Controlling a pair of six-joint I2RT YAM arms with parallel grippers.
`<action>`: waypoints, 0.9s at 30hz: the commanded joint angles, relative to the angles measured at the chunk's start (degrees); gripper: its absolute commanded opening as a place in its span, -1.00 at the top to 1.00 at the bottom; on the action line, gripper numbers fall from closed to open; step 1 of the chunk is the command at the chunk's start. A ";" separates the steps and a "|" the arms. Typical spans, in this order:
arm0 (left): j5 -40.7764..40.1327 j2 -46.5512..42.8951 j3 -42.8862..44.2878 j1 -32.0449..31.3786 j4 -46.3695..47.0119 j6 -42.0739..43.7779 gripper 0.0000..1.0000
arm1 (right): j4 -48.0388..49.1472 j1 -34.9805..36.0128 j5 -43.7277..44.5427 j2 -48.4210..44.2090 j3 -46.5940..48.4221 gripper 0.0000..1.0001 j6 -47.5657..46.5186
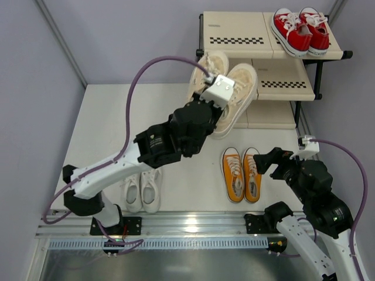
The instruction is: Place and organize the shoes onto the shoe shelf
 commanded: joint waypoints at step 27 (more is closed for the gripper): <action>-7.75 -6.86 -66.10 -4.09 24.19 -59.76 1.00 | 3.38 0.20 -8.80 2.21 -3.28 -0.82 4.00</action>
